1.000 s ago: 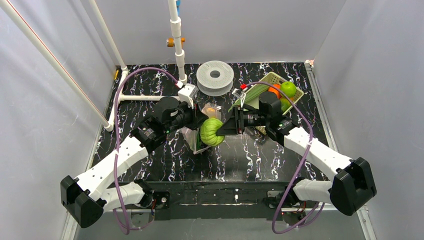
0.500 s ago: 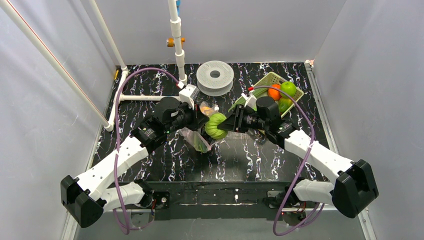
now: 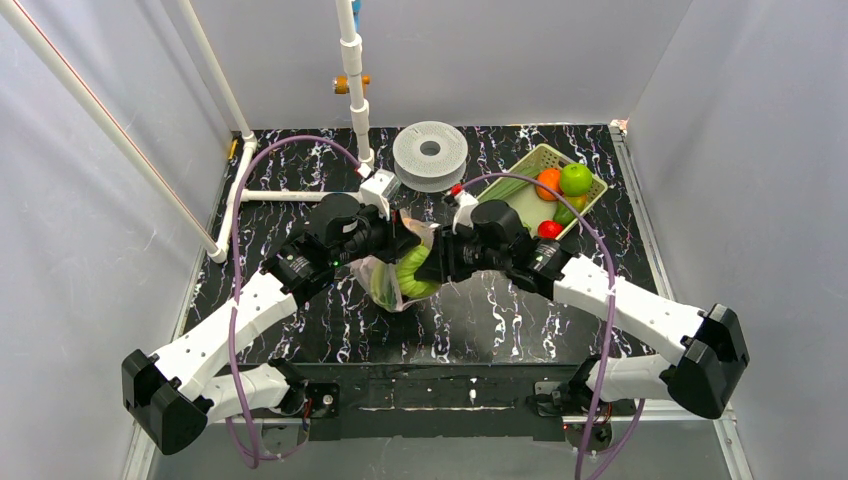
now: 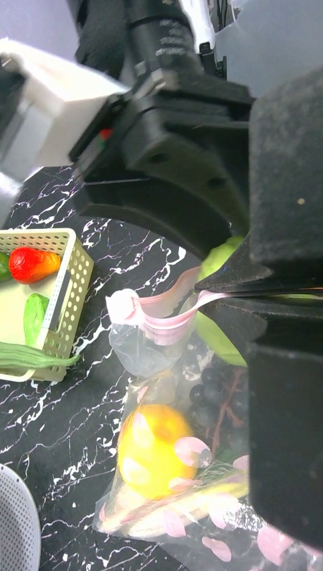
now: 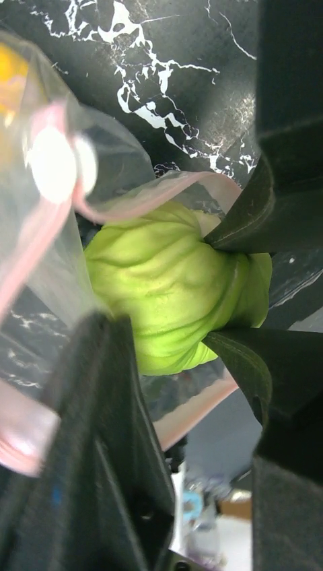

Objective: Place the food in the zip-top bag and seal the zipper
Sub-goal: Place the fake vegetable in the zipper food storage bag.

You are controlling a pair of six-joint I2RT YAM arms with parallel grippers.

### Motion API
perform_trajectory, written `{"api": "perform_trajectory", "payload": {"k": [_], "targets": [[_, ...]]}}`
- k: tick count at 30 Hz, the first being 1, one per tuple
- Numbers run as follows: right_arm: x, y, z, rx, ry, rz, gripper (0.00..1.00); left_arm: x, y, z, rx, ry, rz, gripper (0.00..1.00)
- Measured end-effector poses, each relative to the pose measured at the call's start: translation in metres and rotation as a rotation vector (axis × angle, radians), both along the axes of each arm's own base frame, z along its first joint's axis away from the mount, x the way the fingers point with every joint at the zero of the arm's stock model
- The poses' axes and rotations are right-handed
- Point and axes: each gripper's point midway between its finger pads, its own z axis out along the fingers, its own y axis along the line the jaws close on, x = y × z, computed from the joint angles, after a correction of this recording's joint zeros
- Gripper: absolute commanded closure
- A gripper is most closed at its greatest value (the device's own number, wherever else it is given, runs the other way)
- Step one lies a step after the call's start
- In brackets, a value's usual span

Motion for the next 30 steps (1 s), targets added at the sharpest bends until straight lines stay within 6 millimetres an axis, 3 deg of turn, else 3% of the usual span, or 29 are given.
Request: {"api": "perform_trajectory", "payload": {"k": [4, 10, 16, 21, 30], "targets": [[-0.017, 0.006, 0.003, -0.078, -0.099, 0.09, 0.99, -0.003, -0.002, 0.0, -0.006, 0.004, -0.016, 1.0], [-0.004, 0.005, 0.004, -0.122, -0.15, -0.008, 0.99, -0.004, -0.003, 0.001, -0.01, 0.004, -0.025, 1.0], [0.012, 0.007, 0.006, -0.062, -0.031, -0.198, 0.98, -0.001, -0.005, 0.007, -0.026, -0.015, -0.025, 1.0], [0.024, 0.004, 0.005, -0.003, 0.105, -0.338, 0.75, -0.002, -0.006, 0.008, -0.033, -0.019, -0.033, 1.0], [0.03, -0.005, 0.002, 0.004, 0.184, -0.471, 0.77, -0.002, -0.007, 0.01, -0.039, -0.022, -0.04, 1.0]]}}
